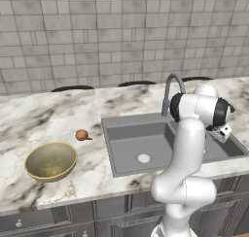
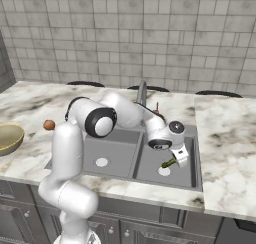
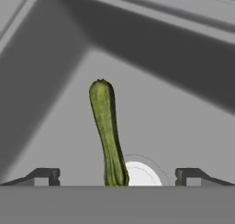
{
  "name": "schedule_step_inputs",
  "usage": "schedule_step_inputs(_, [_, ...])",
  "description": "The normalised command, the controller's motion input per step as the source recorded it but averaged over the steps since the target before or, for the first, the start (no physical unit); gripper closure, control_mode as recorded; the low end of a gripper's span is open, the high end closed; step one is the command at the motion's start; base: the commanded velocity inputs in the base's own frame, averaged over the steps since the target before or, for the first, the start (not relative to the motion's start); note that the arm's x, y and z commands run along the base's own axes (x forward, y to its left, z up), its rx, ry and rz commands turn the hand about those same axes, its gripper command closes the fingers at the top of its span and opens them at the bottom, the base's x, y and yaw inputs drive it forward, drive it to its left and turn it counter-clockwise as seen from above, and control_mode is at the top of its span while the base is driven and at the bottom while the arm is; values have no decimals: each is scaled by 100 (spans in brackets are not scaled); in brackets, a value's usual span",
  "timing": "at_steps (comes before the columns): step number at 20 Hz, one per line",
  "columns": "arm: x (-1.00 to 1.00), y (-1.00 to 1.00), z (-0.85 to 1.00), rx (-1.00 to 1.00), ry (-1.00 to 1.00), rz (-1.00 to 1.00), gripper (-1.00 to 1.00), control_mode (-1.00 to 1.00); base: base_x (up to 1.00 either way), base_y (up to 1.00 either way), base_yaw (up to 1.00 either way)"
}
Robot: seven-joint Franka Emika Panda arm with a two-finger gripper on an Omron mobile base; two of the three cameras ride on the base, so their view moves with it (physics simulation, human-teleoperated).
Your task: Remove the squash and onion from the sink. Then move the bowl and cup from the counter to the sink for washing.
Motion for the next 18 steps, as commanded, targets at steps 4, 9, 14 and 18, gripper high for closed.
schedule_step_inputs(4, [12, -14, -18, 0, 0, -2, -100, -100, 0, 0, 0])
schedule_step_inputs(9, [19, -8, -14, 0, 0, -4, -100, -100, 0, 0, 0])
schedule_step_inputs(14, [20, -7, -11, 0, 0, -4, -100, -100, 0, 0, 0])
schedule_step_inputs(18, [15, -4, -12, 1, 0, -2, -100, -100, 0, 0, 0])
